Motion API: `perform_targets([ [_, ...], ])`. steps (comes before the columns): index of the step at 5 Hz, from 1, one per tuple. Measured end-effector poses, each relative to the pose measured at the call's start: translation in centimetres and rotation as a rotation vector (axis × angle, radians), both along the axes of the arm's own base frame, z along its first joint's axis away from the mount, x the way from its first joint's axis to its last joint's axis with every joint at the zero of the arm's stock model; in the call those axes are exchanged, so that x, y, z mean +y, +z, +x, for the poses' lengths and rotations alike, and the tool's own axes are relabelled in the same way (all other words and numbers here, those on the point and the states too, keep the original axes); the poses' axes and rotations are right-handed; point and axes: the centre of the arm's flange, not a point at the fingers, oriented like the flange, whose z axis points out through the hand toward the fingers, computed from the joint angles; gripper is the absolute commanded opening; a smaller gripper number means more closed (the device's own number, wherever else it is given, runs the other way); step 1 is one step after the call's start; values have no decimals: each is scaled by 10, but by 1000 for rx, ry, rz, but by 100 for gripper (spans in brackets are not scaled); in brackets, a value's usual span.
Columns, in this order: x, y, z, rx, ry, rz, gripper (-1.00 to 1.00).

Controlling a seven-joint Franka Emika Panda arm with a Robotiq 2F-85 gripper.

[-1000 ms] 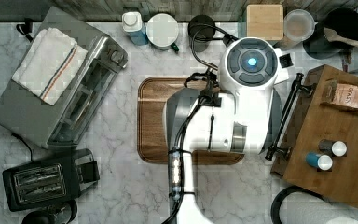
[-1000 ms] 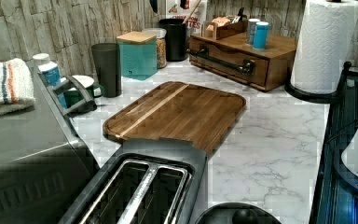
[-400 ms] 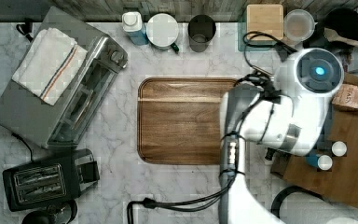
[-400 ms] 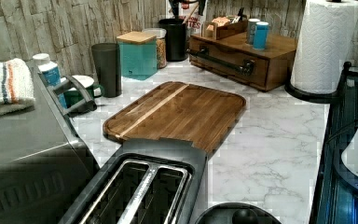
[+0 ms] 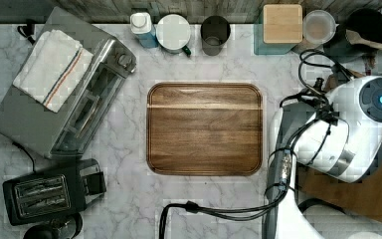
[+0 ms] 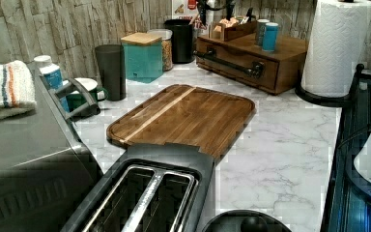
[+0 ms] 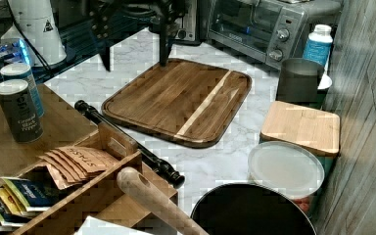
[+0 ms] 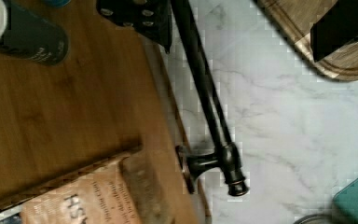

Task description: Open the drawer.

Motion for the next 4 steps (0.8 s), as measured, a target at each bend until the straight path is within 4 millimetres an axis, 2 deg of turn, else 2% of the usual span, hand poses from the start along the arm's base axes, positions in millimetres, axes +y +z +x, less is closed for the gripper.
perform_targets([
  [1, -8, -6, -7, 36, 24, -52, 100],
  [3, 12, -10, 0, 71, 77, -59, 100],
  [4, 20, -19, 10, 107, 116, -83, 100],
])
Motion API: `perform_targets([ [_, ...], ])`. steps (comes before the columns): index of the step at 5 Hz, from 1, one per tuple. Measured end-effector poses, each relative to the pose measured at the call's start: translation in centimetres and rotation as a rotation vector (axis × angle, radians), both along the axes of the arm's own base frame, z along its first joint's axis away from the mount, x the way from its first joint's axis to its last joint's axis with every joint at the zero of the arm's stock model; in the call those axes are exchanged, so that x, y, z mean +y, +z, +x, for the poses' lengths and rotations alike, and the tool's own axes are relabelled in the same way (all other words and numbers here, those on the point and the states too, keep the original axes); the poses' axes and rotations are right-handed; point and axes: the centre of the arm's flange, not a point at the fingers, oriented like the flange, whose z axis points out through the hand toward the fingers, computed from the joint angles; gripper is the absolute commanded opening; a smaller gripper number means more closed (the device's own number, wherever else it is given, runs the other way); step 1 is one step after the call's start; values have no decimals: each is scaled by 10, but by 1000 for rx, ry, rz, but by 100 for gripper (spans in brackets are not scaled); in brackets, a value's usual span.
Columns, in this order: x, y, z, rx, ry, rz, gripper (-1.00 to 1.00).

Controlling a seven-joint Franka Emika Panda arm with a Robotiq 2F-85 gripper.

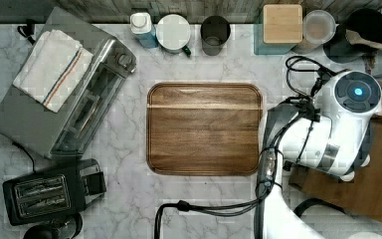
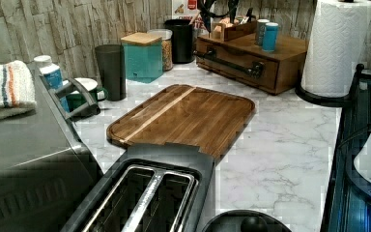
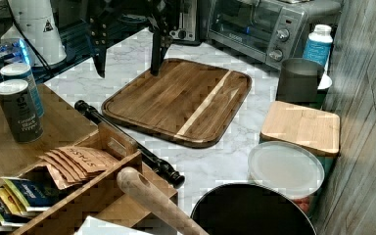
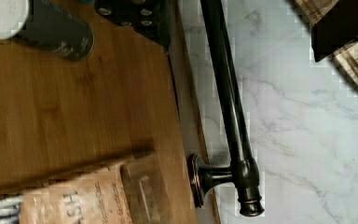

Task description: Open the drawer.

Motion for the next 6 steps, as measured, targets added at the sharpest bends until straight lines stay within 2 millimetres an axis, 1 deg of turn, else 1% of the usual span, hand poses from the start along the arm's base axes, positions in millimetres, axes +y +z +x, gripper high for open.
perform_targets([
  [1, 2, -19, 14, -27, 27, -14, 100],
  [2, 0, -45, 20, -4, 58, -8, 100],
  [3, 1, -77, 20, 41, 69, 12, 100],
  [4, 7, -98, 15, 66, 78, 25, 100],
  [5, 13, -110, 9, 97, 98, 20, 100],
  [6, 14, -114, 5, 110, 102, 16, 100],
])
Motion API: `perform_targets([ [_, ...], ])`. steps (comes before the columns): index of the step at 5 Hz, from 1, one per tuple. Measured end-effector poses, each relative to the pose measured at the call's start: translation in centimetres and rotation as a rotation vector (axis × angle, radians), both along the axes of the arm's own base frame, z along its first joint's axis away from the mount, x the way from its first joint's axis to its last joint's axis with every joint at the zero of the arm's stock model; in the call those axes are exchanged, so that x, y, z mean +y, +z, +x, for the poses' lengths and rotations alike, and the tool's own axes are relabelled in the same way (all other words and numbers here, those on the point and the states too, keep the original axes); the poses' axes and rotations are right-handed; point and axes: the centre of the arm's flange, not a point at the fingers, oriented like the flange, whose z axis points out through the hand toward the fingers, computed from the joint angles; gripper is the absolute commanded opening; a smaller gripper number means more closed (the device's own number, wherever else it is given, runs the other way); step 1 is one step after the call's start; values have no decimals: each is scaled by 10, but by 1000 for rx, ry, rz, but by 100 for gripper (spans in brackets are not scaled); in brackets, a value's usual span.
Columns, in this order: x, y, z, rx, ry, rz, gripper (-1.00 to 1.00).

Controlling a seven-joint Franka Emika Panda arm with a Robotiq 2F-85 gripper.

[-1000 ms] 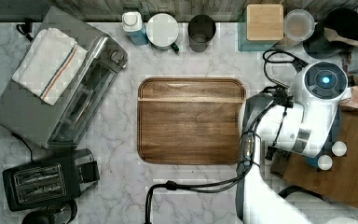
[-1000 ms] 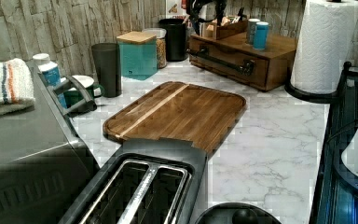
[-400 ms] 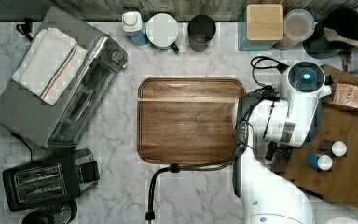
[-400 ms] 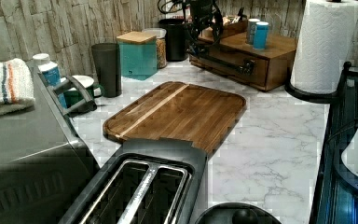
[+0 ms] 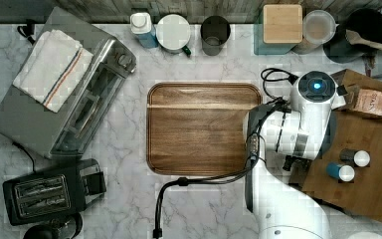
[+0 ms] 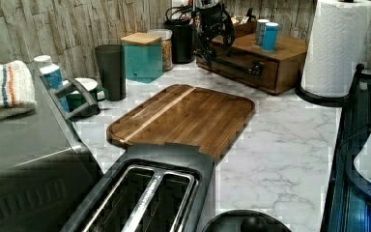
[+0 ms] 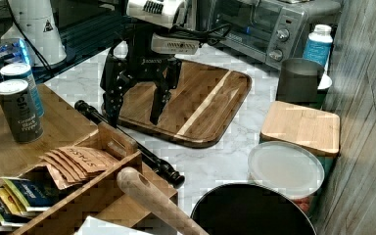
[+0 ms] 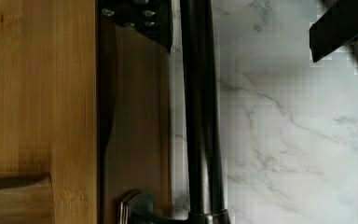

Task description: Open the drawer.

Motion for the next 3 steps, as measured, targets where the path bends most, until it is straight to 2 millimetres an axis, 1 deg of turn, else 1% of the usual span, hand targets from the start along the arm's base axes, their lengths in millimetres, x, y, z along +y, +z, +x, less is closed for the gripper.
perform_targets([
  [2, 1, 1, 7, -101, 30, -18, 100],
  [3, 0, 0, 9, -118, 33, -21, 100],
])
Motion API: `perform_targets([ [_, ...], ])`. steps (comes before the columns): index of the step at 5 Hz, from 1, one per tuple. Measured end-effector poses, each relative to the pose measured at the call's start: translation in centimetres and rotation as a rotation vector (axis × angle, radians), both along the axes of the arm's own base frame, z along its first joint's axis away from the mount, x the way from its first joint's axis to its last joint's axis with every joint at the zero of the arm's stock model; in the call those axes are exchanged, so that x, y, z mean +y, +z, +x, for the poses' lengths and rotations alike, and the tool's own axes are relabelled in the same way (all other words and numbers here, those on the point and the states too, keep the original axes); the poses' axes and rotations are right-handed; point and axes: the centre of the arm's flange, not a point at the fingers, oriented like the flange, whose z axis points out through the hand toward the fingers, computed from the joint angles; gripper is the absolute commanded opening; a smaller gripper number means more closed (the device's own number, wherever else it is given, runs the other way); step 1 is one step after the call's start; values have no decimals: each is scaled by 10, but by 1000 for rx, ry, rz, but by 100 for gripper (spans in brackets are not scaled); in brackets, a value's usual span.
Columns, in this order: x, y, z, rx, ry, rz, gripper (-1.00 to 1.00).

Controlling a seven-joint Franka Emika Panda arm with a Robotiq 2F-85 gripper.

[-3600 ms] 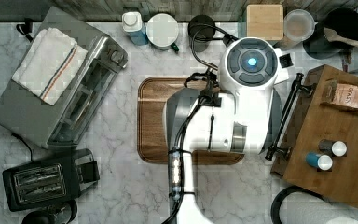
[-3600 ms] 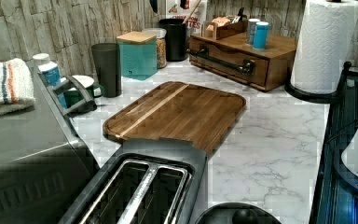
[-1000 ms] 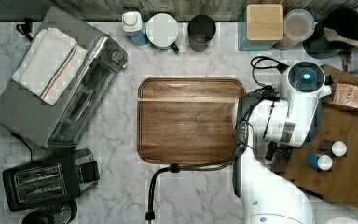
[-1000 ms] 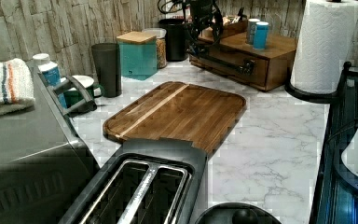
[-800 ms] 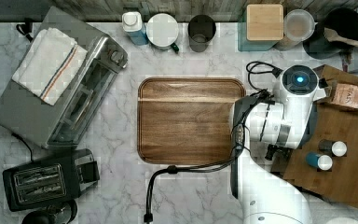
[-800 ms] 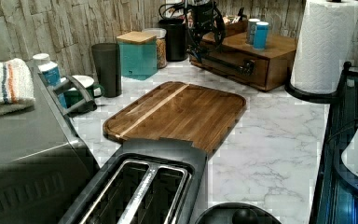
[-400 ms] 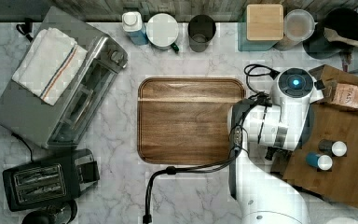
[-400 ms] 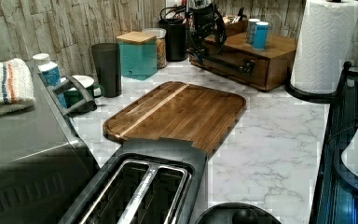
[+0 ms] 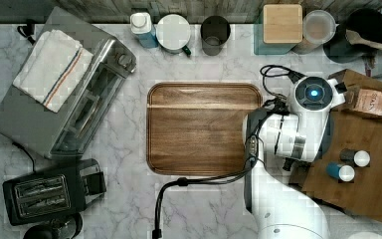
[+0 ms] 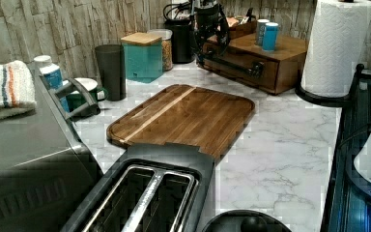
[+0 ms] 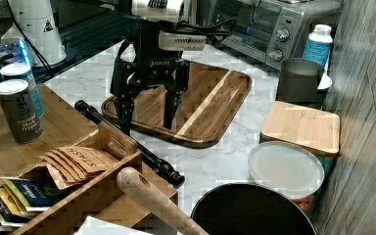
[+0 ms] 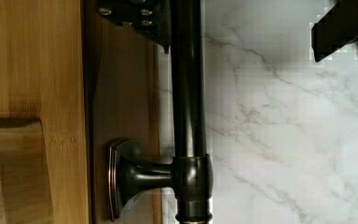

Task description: Open the drawer.

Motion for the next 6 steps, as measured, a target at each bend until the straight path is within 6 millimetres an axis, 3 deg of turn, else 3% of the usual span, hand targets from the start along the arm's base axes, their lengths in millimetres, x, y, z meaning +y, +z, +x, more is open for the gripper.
perform_targets([
  [4, -2, -21, -6, 42, -14, 15, 100],
  [6, -16, -25, -8, 8, -66, 42, 100],
])
